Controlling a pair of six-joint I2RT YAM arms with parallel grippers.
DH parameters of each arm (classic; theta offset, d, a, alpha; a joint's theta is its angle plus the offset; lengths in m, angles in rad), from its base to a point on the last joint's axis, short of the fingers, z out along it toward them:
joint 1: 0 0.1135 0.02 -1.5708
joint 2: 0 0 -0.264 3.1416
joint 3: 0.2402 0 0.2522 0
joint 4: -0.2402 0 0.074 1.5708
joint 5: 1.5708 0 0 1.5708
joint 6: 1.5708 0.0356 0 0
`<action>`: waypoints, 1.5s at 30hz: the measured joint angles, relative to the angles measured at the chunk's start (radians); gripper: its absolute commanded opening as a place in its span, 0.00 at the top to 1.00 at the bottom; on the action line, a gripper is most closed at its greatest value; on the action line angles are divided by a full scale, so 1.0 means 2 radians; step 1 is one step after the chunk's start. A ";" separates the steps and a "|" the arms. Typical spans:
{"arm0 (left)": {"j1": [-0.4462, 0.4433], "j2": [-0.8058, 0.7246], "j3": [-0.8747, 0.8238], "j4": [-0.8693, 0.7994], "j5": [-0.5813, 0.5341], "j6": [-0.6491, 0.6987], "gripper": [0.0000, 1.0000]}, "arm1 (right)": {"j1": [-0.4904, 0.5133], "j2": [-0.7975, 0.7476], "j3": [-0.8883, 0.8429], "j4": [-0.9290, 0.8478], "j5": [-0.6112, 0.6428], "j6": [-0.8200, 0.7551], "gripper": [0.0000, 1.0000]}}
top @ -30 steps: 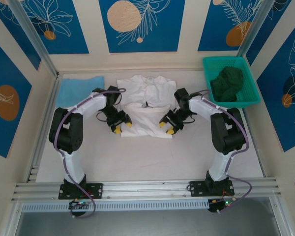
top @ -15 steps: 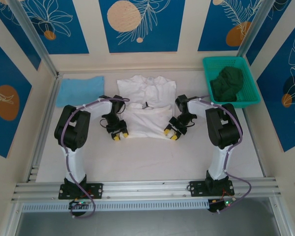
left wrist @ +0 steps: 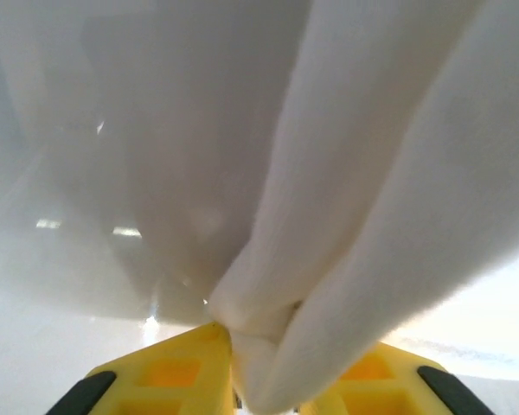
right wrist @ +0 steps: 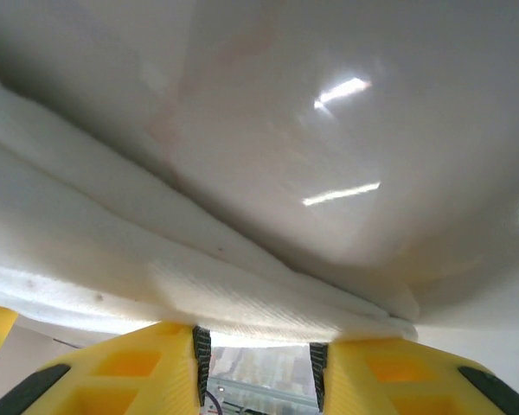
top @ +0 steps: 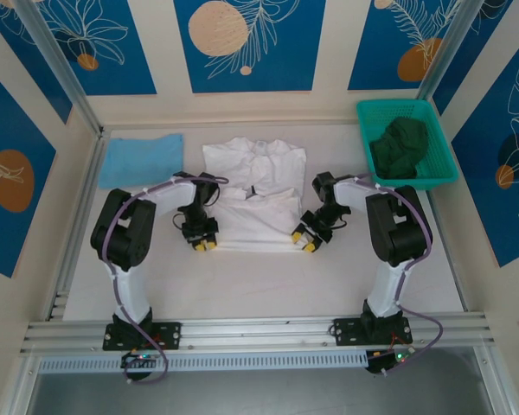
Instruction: Fold and stack the t-shirts
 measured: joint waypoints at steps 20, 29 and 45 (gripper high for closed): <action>0.061 0.012 0.195 -0.026 0.065 -0.043 0.41 | -0.032 0.008 0.147 0.003 0.024 0.005 0.49; 0.061 0.115 0.265 -0.004 0.084 -0.051 0.49 | -0.038 0.119 0.239 -0.011 0.024 0.007 0.52; 0.062 0.121 0.283 -0.019 0.057 -0.018 0.67 | -0.036 0.110 0.236 0.009 0.002 0.019 0.52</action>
